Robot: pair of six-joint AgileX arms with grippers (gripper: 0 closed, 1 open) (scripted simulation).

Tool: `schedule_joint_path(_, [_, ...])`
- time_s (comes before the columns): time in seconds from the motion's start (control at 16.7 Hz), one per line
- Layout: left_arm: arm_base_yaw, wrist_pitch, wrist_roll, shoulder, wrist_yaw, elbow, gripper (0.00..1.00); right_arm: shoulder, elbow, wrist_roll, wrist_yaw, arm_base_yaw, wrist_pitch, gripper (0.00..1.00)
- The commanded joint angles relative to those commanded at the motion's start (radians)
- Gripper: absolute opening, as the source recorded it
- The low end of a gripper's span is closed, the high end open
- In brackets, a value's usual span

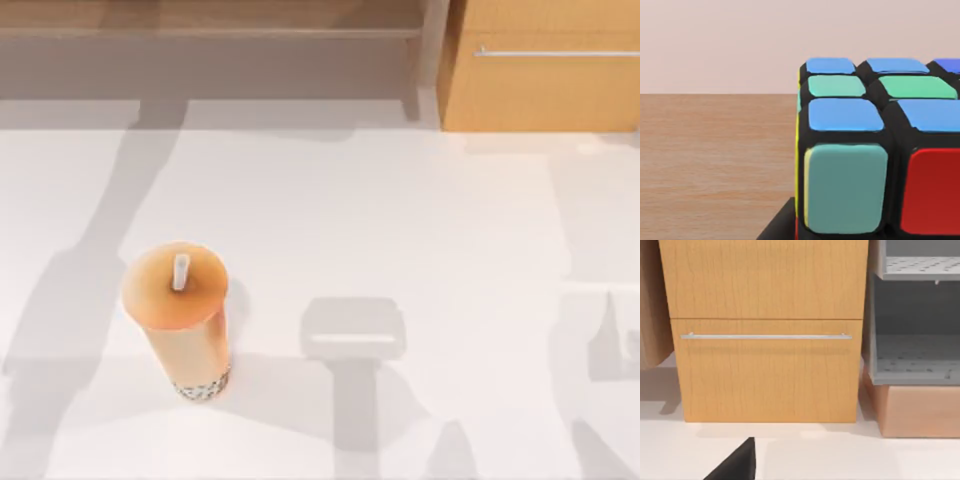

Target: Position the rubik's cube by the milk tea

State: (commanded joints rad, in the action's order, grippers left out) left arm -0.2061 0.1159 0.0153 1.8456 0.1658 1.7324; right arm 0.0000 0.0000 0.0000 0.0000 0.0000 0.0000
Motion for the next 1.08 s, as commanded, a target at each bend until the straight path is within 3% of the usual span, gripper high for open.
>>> schedule_joint_path(1.08, [-0.002, -0.046, 0.001, -0.01, 0.0, 0.046, 0.0, 0.0, 0.0, 0.0, 0.0, 0.0, 0.0, 1.0])
